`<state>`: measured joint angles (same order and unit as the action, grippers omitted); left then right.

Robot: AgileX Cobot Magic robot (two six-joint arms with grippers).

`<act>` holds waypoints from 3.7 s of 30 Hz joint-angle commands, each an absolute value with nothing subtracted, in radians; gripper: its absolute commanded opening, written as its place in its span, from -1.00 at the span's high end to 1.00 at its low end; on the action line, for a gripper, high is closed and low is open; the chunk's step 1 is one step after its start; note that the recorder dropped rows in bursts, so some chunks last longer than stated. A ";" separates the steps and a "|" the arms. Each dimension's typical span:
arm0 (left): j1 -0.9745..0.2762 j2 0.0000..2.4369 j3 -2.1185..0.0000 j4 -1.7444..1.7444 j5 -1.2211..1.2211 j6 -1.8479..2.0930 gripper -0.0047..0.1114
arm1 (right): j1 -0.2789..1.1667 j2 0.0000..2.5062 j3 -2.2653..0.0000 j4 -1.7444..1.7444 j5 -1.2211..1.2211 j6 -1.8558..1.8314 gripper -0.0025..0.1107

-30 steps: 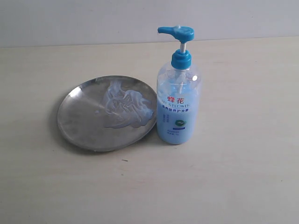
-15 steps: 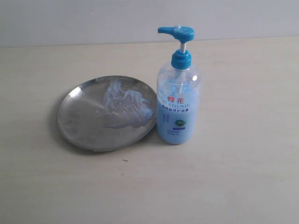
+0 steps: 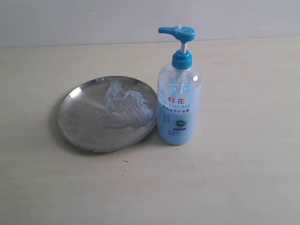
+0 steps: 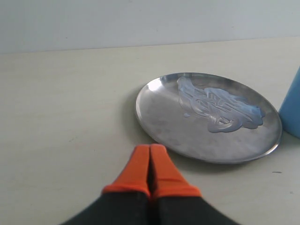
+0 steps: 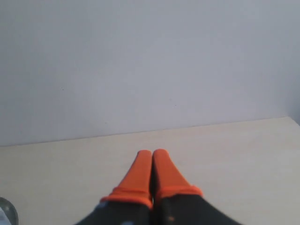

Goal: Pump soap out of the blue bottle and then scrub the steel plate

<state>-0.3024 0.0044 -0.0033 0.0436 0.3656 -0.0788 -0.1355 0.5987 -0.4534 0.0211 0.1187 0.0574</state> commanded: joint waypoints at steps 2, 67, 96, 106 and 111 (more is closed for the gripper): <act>-0.302 0.000 0.000 0.041 0.352 -0.078 0.92 | -0.140 0.695 -0.497 0.027 0.172 0.000 0.96; -0.302 0.000 0.000 0.041 0.352 -0.078 0.92 | 0.379 1.116 -0.135 0.285 -0.457 -0.141 0.96; -0.302 0.000 0.000 0.041 0.352 -0.078 0.92 | 0.379 1.223 -0.077 -0.196 -0.742 0.143 -0.64; -0.302 0.000 0.000 0.041 0.352 -0.078 0.92 | 0.379 1.456 -0.201 -0.211 -0.834 0.143 -0.70; -0.302 0.000 0.000 0.041 0.352 -0.078 0.92 | 0.385 1.516 -0.273 -0.206 -0.800 0.196 -0.70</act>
<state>-0.3024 0.0044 -0.0033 0.0436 0.3656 -0.0788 0.3750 1.4979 -0.2504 -0.2047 -0.8036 0.1788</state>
